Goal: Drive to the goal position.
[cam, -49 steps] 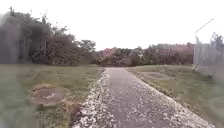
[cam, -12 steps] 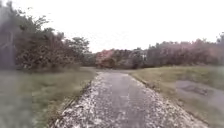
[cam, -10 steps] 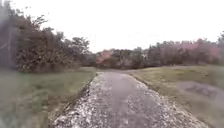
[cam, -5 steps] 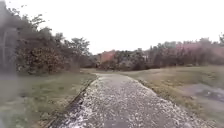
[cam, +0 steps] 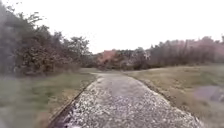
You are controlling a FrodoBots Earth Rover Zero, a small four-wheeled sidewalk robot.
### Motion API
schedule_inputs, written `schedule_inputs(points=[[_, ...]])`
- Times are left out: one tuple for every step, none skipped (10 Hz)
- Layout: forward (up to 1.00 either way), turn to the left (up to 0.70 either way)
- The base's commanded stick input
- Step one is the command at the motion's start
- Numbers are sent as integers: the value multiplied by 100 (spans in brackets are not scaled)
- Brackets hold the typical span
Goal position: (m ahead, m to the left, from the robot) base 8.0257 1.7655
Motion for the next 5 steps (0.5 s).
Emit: schedule_inputs(points=[[100,0],[100,0],[100,0],[100,0],[100,0]])
